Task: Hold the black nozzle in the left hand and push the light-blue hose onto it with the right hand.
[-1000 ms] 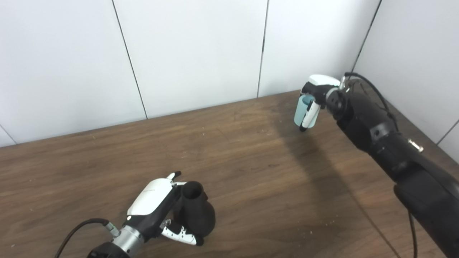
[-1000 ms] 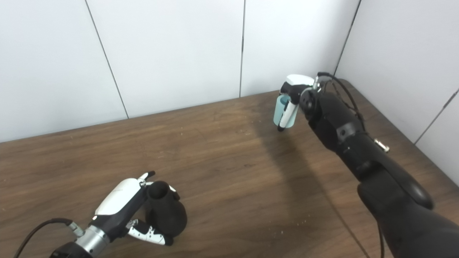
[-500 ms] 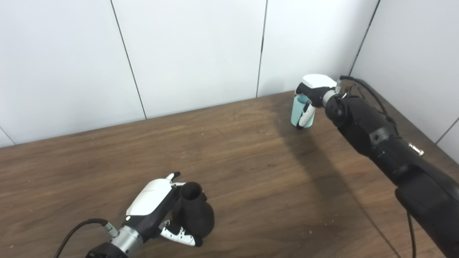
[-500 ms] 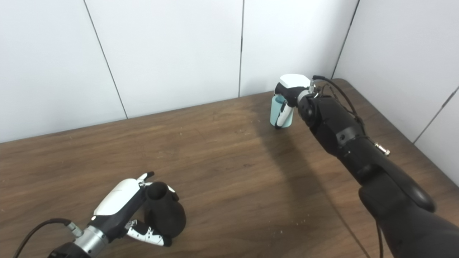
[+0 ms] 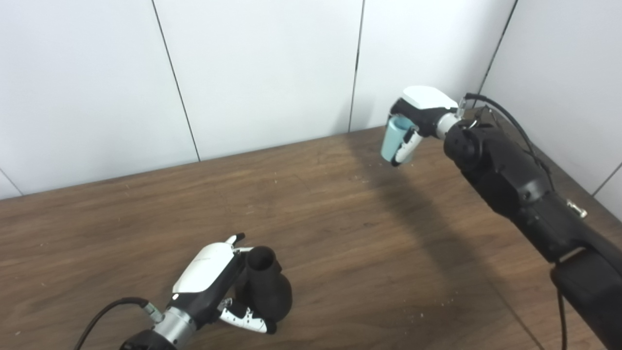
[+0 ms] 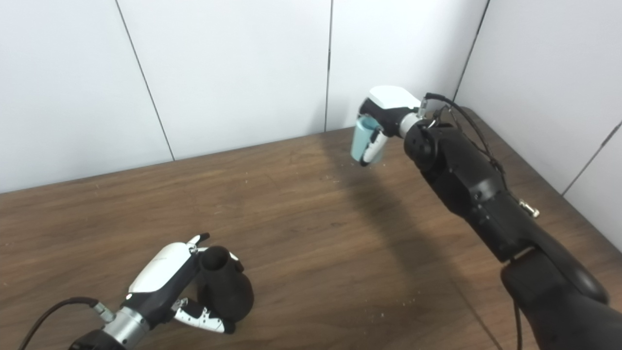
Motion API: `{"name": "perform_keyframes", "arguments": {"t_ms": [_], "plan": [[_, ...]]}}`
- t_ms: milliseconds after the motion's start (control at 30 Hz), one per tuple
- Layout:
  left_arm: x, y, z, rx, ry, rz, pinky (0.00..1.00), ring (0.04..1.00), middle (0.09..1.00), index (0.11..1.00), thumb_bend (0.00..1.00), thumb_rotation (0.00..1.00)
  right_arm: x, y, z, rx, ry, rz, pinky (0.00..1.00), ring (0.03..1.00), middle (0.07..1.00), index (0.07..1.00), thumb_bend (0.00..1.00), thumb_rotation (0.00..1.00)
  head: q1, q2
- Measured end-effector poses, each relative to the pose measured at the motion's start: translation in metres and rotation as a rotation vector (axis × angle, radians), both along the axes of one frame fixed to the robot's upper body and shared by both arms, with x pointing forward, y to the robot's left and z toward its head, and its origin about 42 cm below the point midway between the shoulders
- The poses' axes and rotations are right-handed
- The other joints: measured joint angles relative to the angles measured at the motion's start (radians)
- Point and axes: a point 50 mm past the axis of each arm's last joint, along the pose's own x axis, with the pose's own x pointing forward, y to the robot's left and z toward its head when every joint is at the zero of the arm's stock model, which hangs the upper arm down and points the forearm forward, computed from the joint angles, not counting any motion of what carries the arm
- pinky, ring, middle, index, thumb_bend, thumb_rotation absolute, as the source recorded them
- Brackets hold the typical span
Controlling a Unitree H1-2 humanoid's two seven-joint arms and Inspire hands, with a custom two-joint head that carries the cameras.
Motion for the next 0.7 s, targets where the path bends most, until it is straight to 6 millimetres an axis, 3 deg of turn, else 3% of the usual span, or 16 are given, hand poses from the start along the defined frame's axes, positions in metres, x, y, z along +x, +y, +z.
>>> {"name": "perform_keyframes", "arguments": {"t_ms": [233,467,533,700], "plan": [[-0.002,-0.005,0.001,0.003,0.001,0.014,1.00,0.681,0.491,0.485,0.52,0.00,-0.034,0.041,-0.006,0.035,-0.012,0.199,0.32,0.439,0.494,0.493,0.50,0.00,0.087,0.009],[-0.003,-0.009,0.002,0.007,0.007,0.030,1.00,0.682,0.492,0.484,0.52,0.00,-0.064,0.074,0.014,0.071,-0.085,0.371,0.32,0.442,0.501,0.490,0.50,0.00,0.124,0.012],[-0.003,-0.011,0.002,0.008,0.006,0.032,1.00,0.685,0.492,0.484,0.52,0.00,-0.071,0.080,0.018,0.085,-0.099,0.393,0.32,0.440,0.497,0.488,0.50,0.00,0.173,0.015],[-0.003,-0.014,0.001,0.007,0.011,0.037,1.00,0.703,0.498,0.482,0.52,0.00,-0.099,0.106,0.030,0.147,-0.124,0.515,0.33,0.441,0.501,0.492,0.50,0.00,0.210,0.020]]}}
